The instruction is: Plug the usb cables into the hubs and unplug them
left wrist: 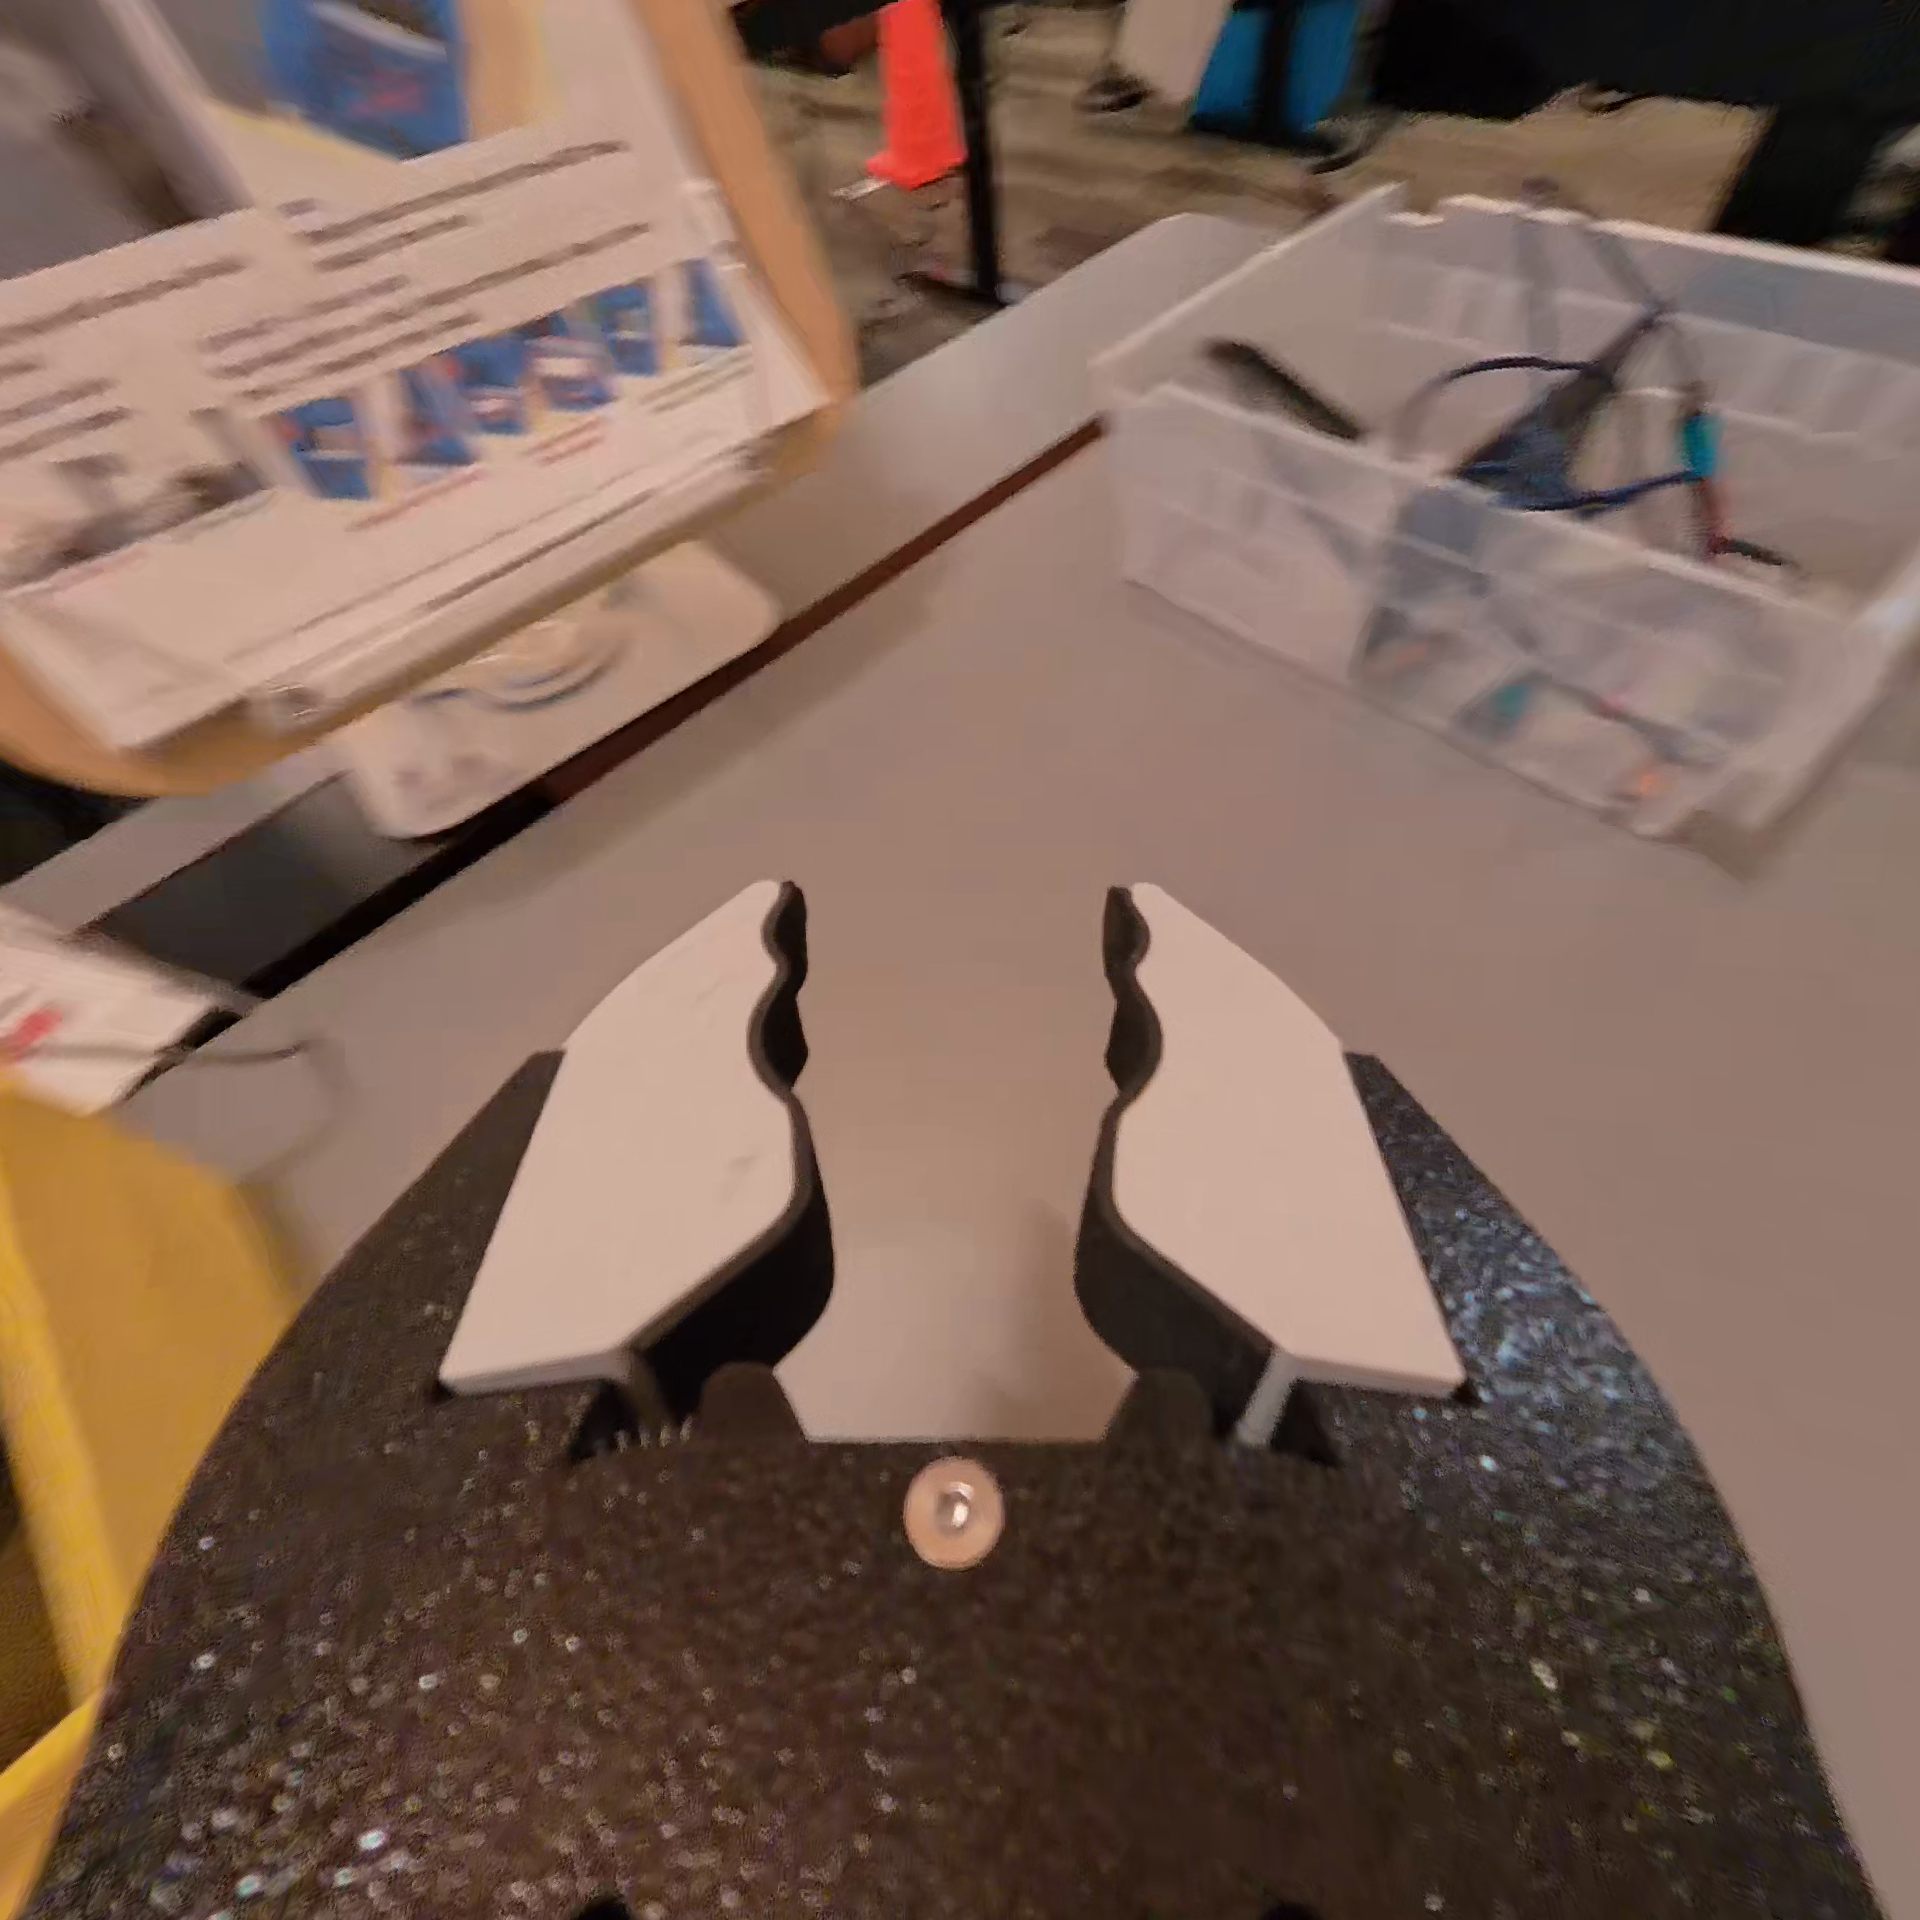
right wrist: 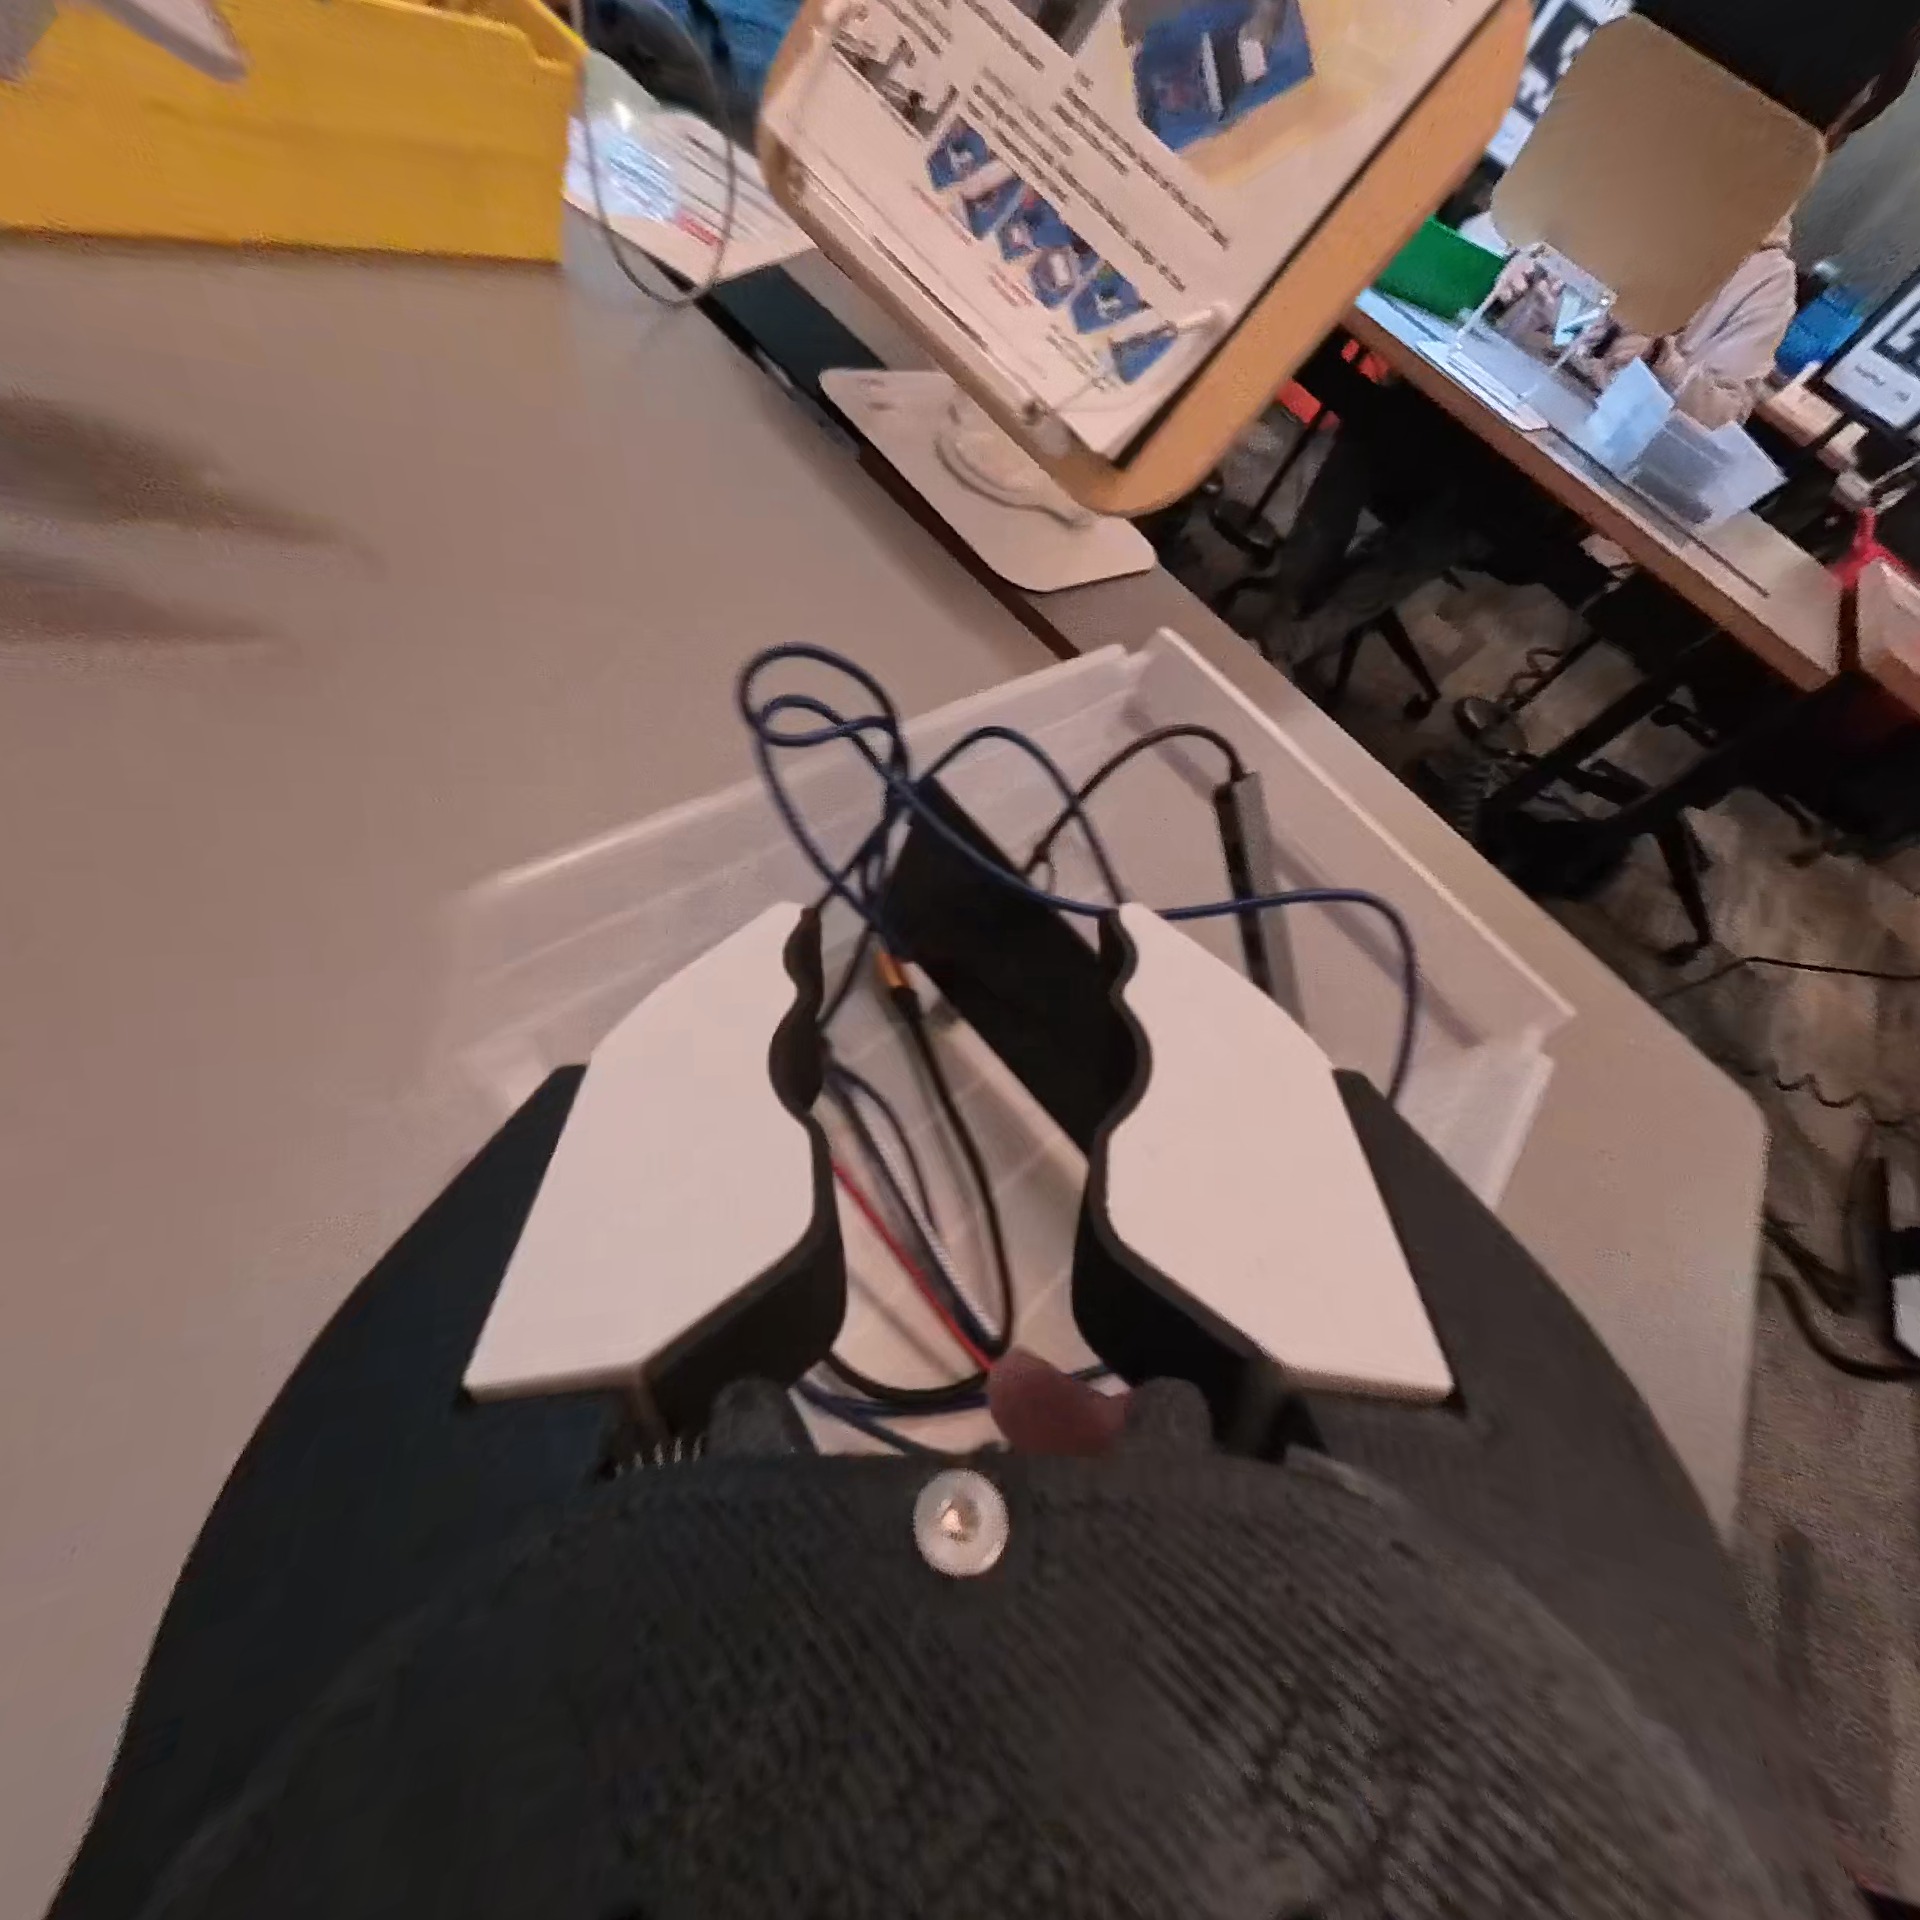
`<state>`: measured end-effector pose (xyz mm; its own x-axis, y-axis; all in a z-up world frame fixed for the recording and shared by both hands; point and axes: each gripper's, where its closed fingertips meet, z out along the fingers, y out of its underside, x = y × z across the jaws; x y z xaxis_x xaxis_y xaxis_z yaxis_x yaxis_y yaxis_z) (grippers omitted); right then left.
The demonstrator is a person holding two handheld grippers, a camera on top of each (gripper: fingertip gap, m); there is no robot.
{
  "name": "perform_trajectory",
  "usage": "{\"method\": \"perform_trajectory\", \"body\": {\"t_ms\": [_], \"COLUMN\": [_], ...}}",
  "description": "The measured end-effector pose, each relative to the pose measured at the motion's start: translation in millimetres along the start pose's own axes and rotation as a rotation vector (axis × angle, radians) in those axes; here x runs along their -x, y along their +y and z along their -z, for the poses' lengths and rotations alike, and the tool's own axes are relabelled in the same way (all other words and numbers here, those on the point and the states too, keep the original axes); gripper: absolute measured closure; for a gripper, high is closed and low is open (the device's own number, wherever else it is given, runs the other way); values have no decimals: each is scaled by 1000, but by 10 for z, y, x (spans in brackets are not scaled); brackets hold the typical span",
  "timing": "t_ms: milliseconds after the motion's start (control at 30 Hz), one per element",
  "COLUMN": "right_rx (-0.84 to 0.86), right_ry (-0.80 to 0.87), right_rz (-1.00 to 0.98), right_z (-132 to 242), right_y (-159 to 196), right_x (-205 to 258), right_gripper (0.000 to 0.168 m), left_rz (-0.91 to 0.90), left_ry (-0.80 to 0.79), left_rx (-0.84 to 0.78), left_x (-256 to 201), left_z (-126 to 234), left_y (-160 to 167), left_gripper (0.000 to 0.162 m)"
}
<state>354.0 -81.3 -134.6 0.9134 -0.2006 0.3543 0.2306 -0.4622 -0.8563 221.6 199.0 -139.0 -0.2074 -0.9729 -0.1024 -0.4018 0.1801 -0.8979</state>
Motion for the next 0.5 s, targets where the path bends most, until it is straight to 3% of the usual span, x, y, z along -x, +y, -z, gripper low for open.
{"method": "perform_trajectory", "body": {"t_ms": [133, 267, 367, 500], "right_rx": [-65, -65, -74, -119], "right_ry": [-72, -94, -96, -109], "right_rz": [-33, -85, -146, -179], "right_z": [189, 285, 292, 222], "right_y": [49, 195, 246, 116], "right_x": [626, 928, 1011, 1086], "right_gripper": [117, 118, 117, 117], "left_rz": [-43, -55, -51, -71], "left_ry": [-173, -268, -212, -114], "left_rx": [85, 398, 646, 828], "left_x": [893, 1948, 2487, 2856], "left_z": [392, 779, 901, 821], "left_y": [-5, 379, 811, 1280], "left_gripper": [107, 106, 106, 109]}}
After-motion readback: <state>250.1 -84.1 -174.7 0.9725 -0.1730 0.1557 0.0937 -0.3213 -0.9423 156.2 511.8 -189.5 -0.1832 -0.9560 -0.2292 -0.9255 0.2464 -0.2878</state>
